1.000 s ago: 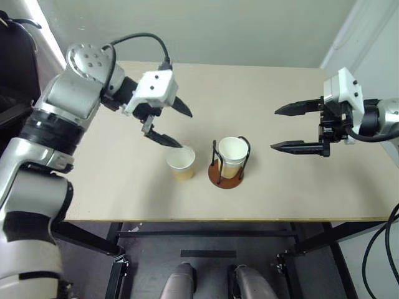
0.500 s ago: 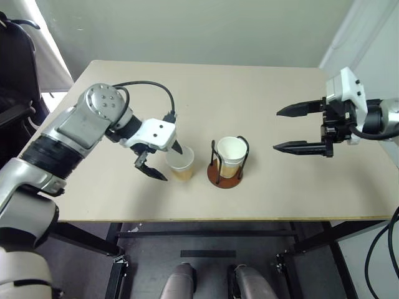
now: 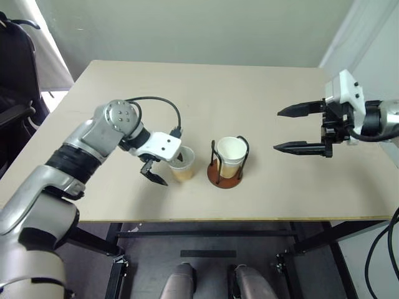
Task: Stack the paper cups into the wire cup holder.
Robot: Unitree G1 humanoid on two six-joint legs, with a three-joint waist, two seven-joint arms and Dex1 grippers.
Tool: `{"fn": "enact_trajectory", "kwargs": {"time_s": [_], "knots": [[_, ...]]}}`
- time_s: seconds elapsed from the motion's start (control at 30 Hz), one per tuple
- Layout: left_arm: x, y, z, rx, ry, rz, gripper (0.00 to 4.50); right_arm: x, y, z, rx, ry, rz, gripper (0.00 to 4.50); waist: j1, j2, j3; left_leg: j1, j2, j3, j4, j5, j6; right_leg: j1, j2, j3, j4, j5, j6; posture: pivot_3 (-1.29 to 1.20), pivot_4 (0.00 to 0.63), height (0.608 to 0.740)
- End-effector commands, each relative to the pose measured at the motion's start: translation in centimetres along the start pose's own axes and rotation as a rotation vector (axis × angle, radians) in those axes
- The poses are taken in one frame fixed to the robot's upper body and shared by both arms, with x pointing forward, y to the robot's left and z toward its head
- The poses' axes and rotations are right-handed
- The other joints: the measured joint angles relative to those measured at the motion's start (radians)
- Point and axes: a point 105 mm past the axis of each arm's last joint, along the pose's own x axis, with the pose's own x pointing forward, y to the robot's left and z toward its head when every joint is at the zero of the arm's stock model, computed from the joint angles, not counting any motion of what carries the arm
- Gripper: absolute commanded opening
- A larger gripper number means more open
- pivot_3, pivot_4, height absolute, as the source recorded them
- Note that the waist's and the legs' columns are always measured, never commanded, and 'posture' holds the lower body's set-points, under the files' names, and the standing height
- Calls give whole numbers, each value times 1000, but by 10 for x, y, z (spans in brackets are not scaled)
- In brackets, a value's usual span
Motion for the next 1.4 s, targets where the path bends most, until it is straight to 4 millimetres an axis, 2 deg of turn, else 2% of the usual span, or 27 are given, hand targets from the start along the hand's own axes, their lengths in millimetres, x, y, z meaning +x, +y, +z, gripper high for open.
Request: {"fn": "enact_trajectory", "kwargs": {"time_s": [0.03, 0.27, 0.33, 0.53, 0.67, 1.17, 1.4], "knots": [[-11, 3, 7, 38, -12, 14, 3145, -7, -4, 6, -58, -1, -40, 4354, -1, 0, 0, 0, 0, 0, 0, 0, 0, 0, 0, 0, 0, 0, 0, 0, 150, 740], [-16, 7, 15, 32, -55, 26, 566, -7, -3, -7, -97, 14, -20, 4354, 0, 0, 0, 0, 0, 0, 0, 0, 0, 0, 0, 0, 0, 0, 1, 0, 150, 740], [-18, 9, 15, 33, -53, 30, 57, -8, -1, -10, -82, 32, 11, 4354, -1, 0, 0, 0, 0, 0, 0, 0, 0, 0, 0, 0, 0, 1, 1, 0, 150, 740], [-26, 17, 19, 50, -58, 58, 57, -15, -6, 3, -36, -33, 55, 4354, -4, 0, 0, 0, 0, 0, -1, 0, 0, 0, 0, 0, 0, 1, 1, 0, 150, 740], [-34, 23, 24, 66, -60, 84, 57, -20, -11, 3, -47, -16, 66, 4354, -3, 0, 0, 0, 0, 0, -1, 0, 0, 0, 0, 0, 0, 0, 1, 0, 150, 740], [-89, 87, 63, 152, -82, 332, 57, -19, -13, 6, -34, 9, 65, 4354, -1, 0, 0, 0, 0, 0, -2, 0, 0, 0, 0, 0, -1, 0, 1, 0, 150, 740], [-90, 100, 78, 190, -111, 370, 57, -23, -15, 39, -71, -75, 49, 4354, -1, 1, 1, -1, 0, 1, -3, 0, 0, -1, 0, 0, -2, 1, 1, 0, 150, 740]]}}
